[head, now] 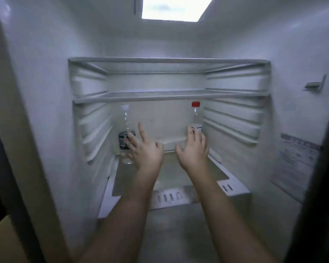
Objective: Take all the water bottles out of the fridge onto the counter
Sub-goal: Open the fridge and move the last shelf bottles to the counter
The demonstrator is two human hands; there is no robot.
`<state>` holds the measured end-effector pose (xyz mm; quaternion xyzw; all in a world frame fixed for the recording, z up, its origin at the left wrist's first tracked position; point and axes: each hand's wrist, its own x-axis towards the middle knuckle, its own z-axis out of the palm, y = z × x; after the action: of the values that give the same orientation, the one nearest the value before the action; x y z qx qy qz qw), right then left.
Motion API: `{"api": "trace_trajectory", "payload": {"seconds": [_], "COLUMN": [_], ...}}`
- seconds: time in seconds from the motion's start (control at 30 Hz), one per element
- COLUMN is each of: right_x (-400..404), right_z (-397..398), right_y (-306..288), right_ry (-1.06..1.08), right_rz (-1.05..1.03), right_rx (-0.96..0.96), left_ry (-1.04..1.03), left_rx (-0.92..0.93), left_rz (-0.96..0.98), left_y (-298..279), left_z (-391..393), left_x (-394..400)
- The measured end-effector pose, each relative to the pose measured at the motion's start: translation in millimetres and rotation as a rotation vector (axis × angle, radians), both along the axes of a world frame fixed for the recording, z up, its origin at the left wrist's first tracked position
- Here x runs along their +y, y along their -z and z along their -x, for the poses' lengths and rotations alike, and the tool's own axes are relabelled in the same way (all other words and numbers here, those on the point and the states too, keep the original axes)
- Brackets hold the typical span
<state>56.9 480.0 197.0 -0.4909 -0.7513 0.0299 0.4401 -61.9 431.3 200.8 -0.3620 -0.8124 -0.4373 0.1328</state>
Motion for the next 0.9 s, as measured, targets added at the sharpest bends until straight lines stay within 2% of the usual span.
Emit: {"api": "trace_trajectory", "payload": {"seconds": [0.4,0.57,0.67,0.73,0.8,0.9], "right_x": [100.6,123.1,137.0,144.0,146.4,145.1], "right_z": [16.7,21.6,22.9,21.1,18.6,13.0], "right_y": [-19.7,-20.4,-15.0,-11.3,-9.2,-9.9], "right_ry": [0.024,0.009,-0.061,-0.102,-0.115,-0.104], "right_rz": [0.017,-0.057,0.100,0.181,0.182,0.184], "right_rx": [0.046,0.263,0.412,0.476,0.491,0.547], "left_ry": [-0.190,-0.192,-0.158,-0.128,-0.088,-0.068], "left_rx": [-0.203,-0.257,-0.308,-0.441,-0.567,-0.554], "left_rz": [-0.150,-0.222,-0.271,-0.295,-0.300,-0.310], "left_y": [-25.7,-15.1,-3.3,1.3,2.2,1.0], "left_z": [44.2,62.8,74.9,87.0,96.4,94.1], "left_x": [42.1,49.3,51.6,52.2,52.1,50.4]}}
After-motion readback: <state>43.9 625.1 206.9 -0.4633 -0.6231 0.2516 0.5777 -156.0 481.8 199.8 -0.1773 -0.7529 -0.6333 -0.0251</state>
